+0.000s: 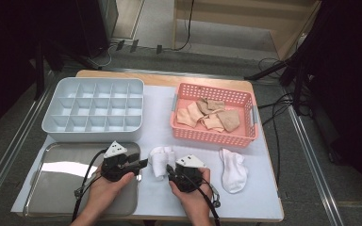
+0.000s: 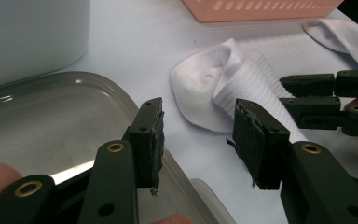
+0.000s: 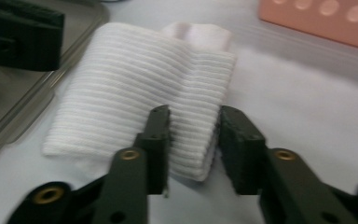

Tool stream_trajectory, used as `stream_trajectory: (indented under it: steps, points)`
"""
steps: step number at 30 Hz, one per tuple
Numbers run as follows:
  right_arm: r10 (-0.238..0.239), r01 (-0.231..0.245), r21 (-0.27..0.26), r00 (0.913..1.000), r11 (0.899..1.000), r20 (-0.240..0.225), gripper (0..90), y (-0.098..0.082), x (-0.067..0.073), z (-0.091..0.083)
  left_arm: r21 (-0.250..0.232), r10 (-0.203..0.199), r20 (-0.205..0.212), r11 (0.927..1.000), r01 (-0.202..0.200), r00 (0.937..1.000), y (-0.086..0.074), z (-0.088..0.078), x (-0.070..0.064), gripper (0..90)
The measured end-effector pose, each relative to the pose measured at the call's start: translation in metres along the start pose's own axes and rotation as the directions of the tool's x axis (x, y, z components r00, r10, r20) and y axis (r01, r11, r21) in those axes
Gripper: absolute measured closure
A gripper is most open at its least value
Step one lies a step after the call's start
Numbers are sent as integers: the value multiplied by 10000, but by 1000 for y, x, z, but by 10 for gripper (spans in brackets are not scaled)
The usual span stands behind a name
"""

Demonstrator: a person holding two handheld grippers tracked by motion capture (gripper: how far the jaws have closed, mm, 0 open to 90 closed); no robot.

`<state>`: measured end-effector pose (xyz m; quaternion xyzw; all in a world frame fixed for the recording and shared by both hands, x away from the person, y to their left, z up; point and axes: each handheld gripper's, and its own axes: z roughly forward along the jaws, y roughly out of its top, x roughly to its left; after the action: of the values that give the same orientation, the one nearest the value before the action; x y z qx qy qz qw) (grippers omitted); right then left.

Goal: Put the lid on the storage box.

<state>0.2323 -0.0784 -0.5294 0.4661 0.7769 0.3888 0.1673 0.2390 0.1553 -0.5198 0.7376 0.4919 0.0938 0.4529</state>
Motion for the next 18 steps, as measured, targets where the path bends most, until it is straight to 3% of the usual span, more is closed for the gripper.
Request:
stream_trajectory:
  steps: [1,3,5,6,8,10,12,17,18]
  points:
    - [-260,260,-75,9997,9996,-19,778,-1,2,0,13,18,21,10000,-18,10000,0,0,0,544]
    - [-360,358,-102,9993,9993,-118,820,-1,5,-1,30,42,-8,10000,-42,10000,0,0,0,545]
    - [223,-228,-99,9985,9997,-499,825,0,-2,-4,2,2,-1,10000,-2,10000,0,0,0,546]
    - [223,-228,-99,9985,9997,-499,825,0,-2,-4,2,2,-1,10000,-2,10000,0,0,0,546]
    - [701,-744,-565,9948,9956,-745,825,3,-18,-18,-34,-24,-4,10000,24,10000,1,-1,2,549]
    - [1037,-1089,-830,9925,9906,-649,824,5,-31,-29,-24,-31,-62,10000,31,10000,1,0,2,551]
    - [1593,-1667,-936,9838,9815,-825,822,6,-46,-38,67,-61,-46,10000,61,10000,1,3,2,558]
    - [1757,-1764,-484,9843,9831,-184,813,1,-74,-46,201,-125,-52,9997,126,9999,3,10,-2,565]
    - [1757,-1764,-484,9843,9831,-184,813,1,-74,-46,201,-125,-52,9997,126,9999,3,10,-2,565]
